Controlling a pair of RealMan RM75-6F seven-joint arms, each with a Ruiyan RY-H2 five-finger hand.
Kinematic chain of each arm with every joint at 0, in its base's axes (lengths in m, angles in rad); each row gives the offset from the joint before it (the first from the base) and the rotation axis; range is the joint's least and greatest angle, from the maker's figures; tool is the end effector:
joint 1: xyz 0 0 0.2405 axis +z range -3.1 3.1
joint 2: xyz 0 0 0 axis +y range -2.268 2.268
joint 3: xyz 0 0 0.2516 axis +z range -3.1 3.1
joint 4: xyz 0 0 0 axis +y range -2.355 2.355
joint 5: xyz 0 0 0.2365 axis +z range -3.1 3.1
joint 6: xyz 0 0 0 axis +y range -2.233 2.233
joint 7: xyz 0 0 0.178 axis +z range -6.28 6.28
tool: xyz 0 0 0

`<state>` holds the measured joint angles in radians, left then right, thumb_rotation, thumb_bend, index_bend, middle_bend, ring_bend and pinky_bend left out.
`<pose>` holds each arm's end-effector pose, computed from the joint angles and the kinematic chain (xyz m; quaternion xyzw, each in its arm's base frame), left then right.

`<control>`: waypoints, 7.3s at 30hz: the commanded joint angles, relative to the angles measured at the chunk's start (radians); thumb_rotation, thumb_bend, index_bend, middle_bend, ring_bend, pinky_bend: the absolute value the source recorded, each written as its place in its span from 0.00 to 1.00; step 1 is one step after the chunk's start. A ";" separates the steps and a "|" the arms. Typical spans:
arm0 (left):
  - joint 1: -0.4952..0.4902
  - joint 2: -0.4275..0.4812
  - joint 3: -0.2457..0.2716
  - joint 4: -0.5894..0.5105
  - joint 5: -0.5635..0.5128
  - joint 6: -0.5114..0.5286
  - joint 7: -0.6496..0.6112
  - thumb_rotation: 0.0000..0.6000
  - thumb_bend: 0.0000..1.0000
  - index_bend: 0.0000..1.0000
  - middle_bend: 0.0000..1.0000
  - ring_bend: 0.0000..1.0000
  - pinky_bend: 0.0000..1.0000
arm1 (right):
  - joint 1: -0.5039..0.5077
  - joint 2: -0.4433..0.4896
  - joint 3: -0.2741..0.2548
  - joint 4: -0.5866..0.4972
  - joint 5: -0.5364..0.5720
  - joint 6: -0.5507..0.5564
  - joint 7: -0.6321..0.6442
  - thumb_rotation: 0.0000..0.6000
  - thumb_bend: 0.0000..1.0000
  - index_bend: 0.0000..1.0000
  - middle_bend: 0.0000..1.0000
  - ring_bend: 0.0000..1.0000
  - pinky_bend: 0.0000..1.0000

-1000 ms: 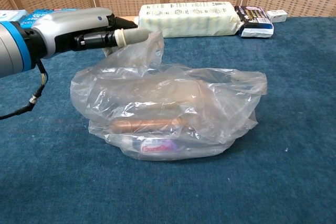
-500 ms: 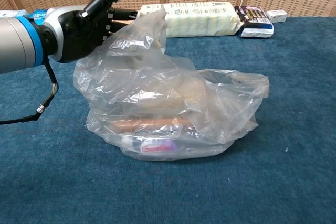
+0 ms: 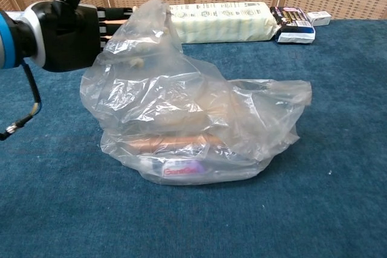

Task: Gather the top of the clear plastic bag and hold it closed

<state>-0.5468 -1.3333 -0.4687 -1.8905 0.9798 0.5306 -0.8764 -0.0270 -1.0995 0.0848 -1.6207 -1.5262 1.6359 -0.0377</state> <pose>-0.0837 0.3332 -0.0198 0.3051 0.8417 0.4454 0.0086 -0.3214 -0.1873 0.1668 0.5527 -0.3438 0.3994 0.6456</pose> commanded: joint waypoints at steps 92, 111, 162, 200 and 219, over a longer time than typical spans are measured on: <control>-0.088 -0.258 -0.246 0.345 -0.503 -0.489 0.063 0.00 0.28 0.05 0.24 0.21 0.20 | -0.020 0.018 0.014 0.001 -0.041 0.069 0.063 1.00 0.20 0.13 0.17 0.18 0.25; 0.079 -0.337 -0.488 0.385 -0.602 -0.656 -0.041 0.00 0.28 0.21 0.36 0.47 0.61 | -0.024 0.014 0.017 0.009 -0.046 0.079 0.070 1.00 0.20 0.13 0.17 0.18 0.25; 0.304 -0.205 -0.706 0.139 -0.589 -0.889 0.322 0.34 0.51 0.77 0.83 0.88 0.77 | 0.274 -0.190 0.098 0.078 -0.103 -0.152 0.132 1.00 0.16 0.15 0.19 0.19 0.26; 0.214 -0.251 -0.642 0.110 -0.537 -0.758 0.339 0.35 0.49 0.77 0.83 0.79 0.64 | 0.393 -0.416 0.122 0.229 -0.014 -0.182 0.201 1.00 0.14 0.21 0.21 0.19 0.25; 0.192 -0.283 -0.660 0.167 -0.535 -0.745 0.333 0.35 0.49 0.77 0.83 0.79 0.64 | 0.351 -0.308 0.044 0.104 -0.079 -0.158 0.157 1.00 0.14 0.21 0.20 0.17 0.21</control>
<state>-0.3551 -1.6159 -1.1282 -1.7233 0.4443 -0.2148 -0.5436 0.3234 -1.4067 0.1332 -1.5115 -1.6004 1.4770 0.1198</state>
